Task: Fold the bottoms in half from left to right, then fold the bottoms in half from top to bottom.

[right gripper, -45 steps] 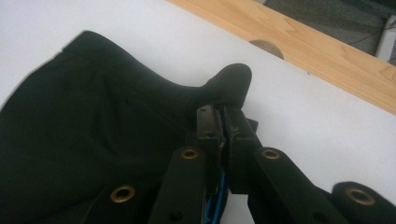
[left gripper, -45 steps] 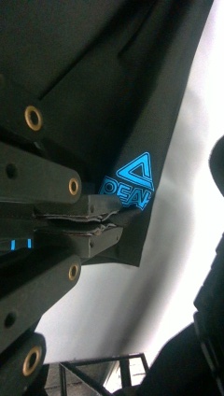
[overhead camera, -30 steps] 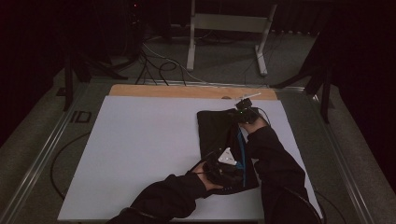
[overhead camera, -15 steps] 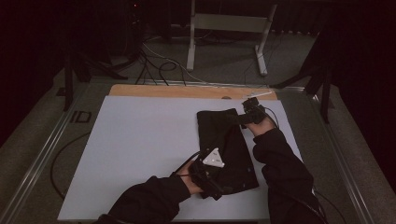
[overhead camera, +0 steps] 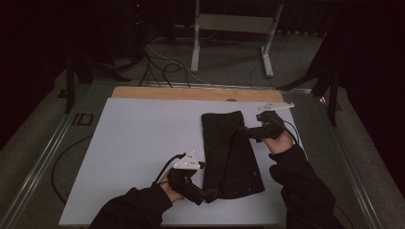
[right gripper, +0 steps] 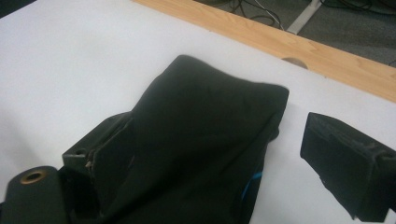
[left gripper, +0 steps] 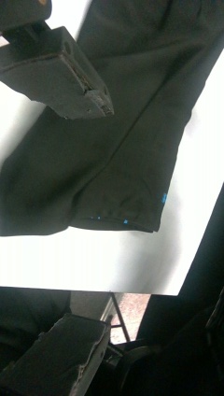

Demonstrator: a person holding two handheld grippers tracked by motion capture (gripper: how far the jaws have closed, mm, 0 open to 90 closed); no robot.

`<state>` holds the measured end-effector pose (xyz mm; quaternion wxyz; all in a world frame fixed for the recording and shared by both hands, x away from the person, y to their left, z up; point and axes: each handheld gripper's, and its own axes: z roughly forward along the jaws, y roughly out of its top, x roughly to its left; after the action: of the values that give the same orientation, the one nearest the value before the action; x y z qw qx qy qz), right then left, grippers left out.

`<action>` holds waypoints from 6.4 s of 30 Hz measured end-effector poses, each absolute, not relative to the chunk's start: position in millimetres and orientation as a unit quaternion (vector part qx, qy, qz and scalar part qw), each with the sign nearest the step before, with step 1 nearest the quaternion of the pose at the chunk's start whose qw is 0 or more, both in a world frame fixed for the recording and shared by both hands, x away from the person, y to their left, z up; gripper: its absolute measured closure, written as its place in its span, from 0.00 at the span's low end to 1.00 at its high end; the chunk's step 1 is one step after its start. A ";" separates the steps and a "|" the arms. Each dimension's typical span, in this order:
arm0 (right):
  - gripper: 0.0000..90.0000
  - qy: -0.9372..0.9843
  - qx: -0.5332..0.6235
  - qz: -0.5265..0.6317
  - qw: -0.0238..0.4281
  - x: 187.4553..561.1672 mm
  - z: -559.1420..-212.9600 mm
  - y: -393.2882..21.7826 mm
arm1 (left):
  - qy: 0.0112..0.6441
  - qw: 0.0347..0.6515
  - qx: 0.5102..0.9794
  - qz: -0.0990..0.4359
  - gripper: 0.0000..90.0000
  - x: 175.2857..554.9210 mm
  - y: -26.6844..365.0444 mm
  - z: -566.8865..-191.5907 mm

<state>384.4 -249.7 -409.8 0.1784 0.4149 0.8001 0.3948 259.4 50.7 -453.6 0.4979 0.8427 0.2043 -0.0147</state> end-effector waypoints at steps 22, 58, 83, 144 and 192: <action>0.31 0.807 0.438 0.379 0.115 267.4 -462.6 -270.6 | 0.155 0.454 0.877 -0.013 0.20 232.0 44.0 -486.6; 0.99 0.796 0.470 0.369 0.100 240.1 -460.6 -293.2 | 0.170 0.378 0.909 0.046 0.98 241.4 38.4 -499.7; 0.98 0.812 0.500 0.290 0.075 240.0 -494.7 -295.2 | 0.140 0.351 0.926 0.017 0.97 238.1 34.0 -508.0; 0.11 0.806 0.358 0.432 0.188 236.3 -483.5 -274.5 | 0.207 0.454 0.866 -0.031 0.00 260.2 74.4 -496.5; 0.11 0.789 0.316 0.461 0.255 264.6 -394.5 -259.5 | 0.233 0.495 0.837 0.015 0.00 288.4 77.4 -431.5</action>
<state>264.6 -259.5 -394.5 0.2552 0.3156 0.7889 0.4614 288.4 77.4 -431.5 0.4954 0.8366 0.2332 0.0146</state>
